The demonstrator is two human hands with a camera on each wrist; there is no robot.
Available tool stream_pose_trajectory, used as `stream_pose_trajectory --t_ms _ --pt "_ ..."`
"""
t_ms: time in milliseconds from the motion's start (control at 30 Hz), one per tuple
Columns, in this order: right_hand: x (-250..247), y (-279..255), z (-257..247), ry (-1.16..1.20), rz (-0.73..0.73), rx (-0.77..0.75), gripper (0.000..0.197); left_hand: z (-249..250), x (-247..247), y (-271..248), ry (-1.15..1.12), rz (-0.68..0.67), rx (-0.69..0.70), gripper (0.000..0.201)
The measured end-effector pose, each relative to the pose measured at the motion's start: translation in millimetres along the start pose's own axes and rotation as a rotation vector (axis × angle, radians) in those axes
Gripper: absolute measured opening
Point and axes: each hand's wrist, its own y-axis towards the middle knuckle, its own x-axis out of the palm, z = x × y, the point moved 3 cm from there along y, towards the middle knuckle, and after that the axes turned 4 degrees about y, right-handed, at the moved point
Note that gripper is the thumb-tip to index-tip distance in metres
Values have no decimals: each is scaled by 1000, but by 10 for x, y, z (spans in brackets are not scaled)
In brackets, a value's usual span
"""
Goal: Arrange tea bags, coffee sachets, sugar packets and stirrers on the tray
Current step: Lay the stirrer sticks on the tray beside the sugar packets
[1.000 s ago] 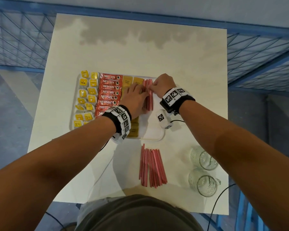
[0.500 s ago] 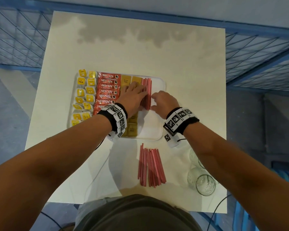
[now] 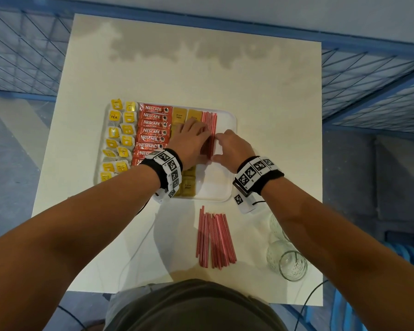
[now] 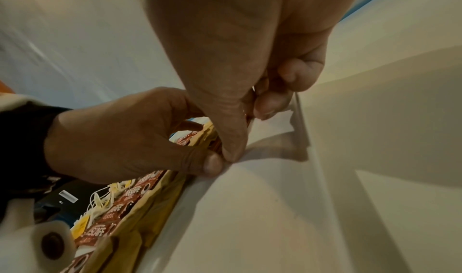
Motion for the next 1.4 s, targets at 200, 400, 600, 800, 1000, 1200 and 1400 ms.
stream_pose_trajectory --t_ms 200,400,600,800,1000,1200,1400 --pt "-8 -6 7 24 -9 11 52 48 -25 28 -17 -9 -12 72" --pt "-30 -120 53 53 -9 35 47 45 -73 -74 -44 16 -36 65" --pt "-85 -562 43 153 8 107 38 182 -151 -553 -212 6 -95 55" --pt "25 -1179 53 202 -61 171 36 360 123 -1176 -367 -57 -102 38" --pt "366 -1640 110 186 -158 255 41 504 433 -1562 -429 -135 -229 27" --pt "613 -1891 79 157 -206 276 42 696 607 -1705 -352 -267 -338 38" --pt "741 -2009 15 64 -250 285 34 932 674 -1740 -264 -372 -340 54"
